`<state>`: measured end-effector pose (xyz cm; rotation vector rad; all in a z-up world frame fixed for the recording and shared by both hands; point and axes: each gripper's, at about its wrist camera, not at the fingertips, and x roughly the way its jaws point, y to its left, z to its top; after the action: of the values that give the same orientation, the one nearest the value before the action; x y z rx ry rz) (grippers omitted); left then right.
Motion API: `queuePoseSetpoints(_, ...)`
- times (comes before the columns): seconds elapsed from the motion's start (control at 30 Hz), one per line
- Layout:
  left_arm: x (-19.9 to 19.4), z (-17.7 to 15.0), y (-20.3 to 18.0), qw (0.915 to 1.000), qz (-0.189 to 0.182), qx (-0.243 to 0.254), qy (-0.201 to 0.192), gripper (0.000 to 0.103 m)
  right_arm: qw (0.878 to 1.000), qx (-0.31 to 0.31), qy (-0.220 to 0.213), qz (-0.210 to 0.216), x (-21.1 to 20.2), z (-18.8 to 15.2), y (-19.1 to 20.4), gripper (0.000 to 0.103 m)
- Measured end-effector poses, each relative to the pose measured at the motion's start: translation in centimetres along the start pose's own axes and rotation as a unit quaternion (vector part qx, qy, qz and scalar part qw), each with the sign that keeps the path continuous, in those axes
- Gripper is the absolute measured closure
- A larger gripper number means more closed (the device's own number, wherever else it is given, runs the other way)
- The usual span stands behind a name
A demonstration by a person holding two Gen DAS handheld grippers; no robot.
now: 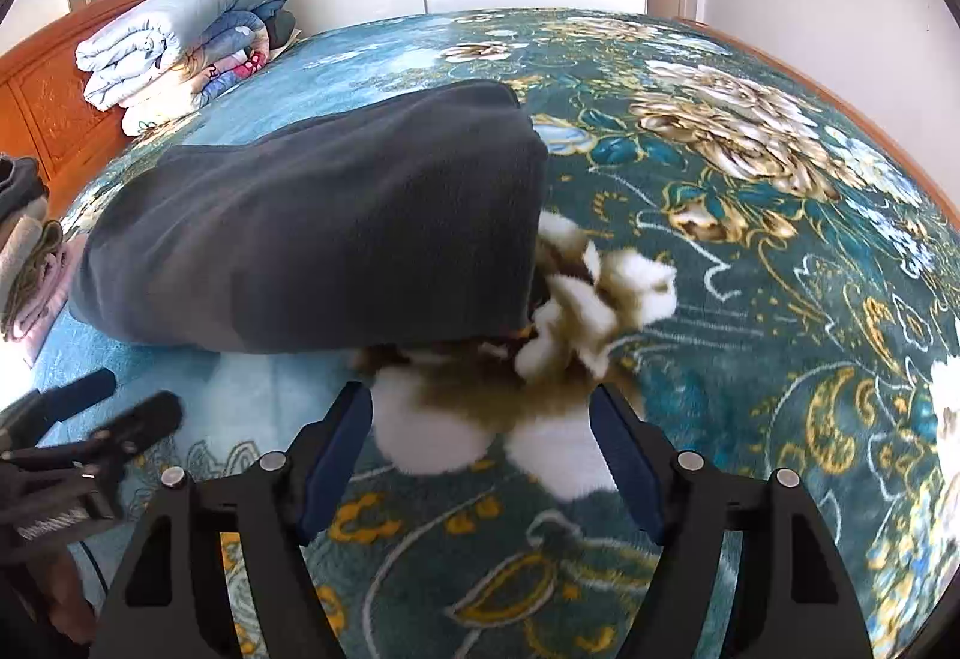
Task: Fold clothes
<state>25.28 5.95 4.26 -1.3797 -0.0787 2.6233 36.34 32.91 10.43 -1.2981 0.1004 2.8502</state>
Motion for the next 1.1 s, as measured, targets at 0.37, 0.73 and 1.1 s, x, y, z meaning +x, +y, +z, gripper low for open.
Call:
queuePoseSetpoints(0.37,1.0,-1.2,-2.3,0.9966,0.073,0.017,-0.036,0.000,0.999,0.001,0.007,-0.038,1.6,-1.0,-1.5,0.012)
queuePoseSetpoints(0.73,2.0,-1.0,-2.2,0.9971,0.066,0.011,-0.036,0.000,1.000,0.004,0.007,-0.024,1.6,-1.1,-1.7,0.009)
queuePoseSetpoints(1.1,2.2,-0.8,-2.3,0.9972,0.064,0.011,-0.036,0.000,1.000,0.004,0.006,-0.023,1.8,-1.0,-1.8,0.008)
